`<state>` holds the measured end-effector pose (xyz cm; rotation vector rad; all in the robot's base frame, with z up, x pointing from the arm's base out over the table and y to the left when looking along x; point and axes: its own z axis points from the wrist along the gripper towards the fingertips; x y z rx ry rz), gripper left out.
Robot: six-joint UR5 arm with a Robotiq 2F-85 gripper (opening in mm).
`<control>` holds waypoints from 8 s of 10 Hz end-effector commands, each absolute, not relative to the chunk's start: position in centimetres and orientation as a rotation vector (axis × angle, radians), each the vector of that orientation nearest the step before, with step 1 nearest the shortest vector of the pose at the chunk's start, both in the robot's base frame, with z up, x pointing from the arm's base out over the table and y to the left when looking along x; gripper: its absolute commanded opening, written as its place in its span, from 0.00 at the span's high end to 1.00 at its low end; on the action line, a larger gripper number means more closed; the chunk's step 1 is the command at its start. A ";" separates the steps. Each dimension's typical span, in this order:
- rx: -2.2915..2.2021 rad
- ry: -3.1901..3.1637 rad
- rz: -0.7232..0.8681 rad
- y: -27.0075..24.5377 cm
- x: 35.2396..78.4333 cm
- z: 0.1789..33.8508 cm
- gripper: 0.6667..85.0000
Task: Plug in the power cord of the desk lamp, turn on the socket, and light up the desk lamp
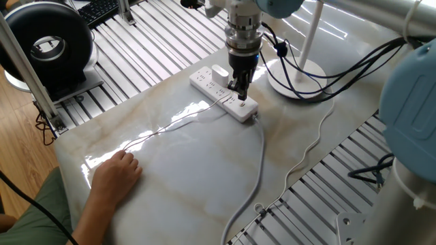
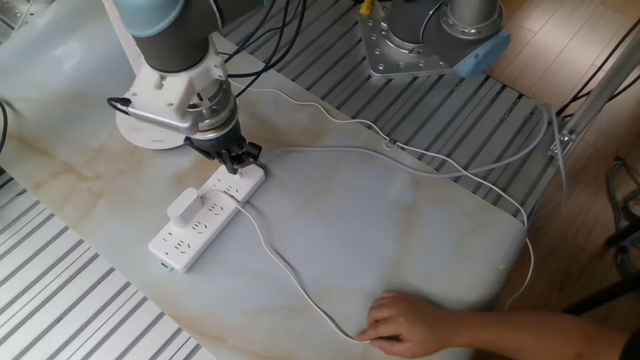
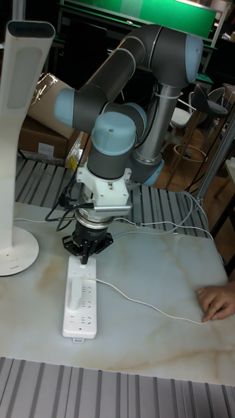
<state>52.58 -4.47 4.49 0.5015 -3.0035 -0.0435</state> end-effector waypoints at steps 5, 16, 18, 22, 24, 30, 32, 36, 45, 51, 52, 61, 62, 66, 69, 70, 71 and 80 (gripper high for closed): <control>0.448 -3.022 -0.103 -4.1 52.7 3.5 1.00; 0.440 -3.029 -0.122 -4.0 52.9 2.7 1.00; 0.436 -3.018 -0.115 -4.0 52.6 3.0 1.00; 0.420 -3.006 -0.112 -3.9 52.6 3.9 1.00; 0.412 -3.001 -0.110 -3.8 52.8 4.5 1.00; 0.430 -2.947 0.204 -6.7 55.6 10.3 1.00; 0.446 -2.919 0.421 -10.1 56.9 11.1 1.00; 0.552 -2.881 0.720 -17.1 59.5 9.6 1.00; 0.784 -2.752 0.874 -23.6 55.7 4.9 1.00; 0.762 -2.758 0.785 -22.7 54.6 3.8 1.00; 0.722 -2.708 0.751 -22.7 52.8 4.0 1.00; 0.521 -2.704 0.934 -22.0 52.1 7.4 1.00; 0.575 -2.753 0.999 -22.1 54.1 7.6 1.00; 0.672 -2.847 1.003 -22.9 57.1 5.9 1.00; 0.710 -2.792 1.038 -25.8 56.5 3.6 1.00; 0.716 -2.773 1.057 -26.3 56.4 3.7 1.00; 0.715 -2.759 1.067 -26.5 56.3 3.8 1.00; 0.718 -2.784 1.098 -26.8 56.8 2.7 1.00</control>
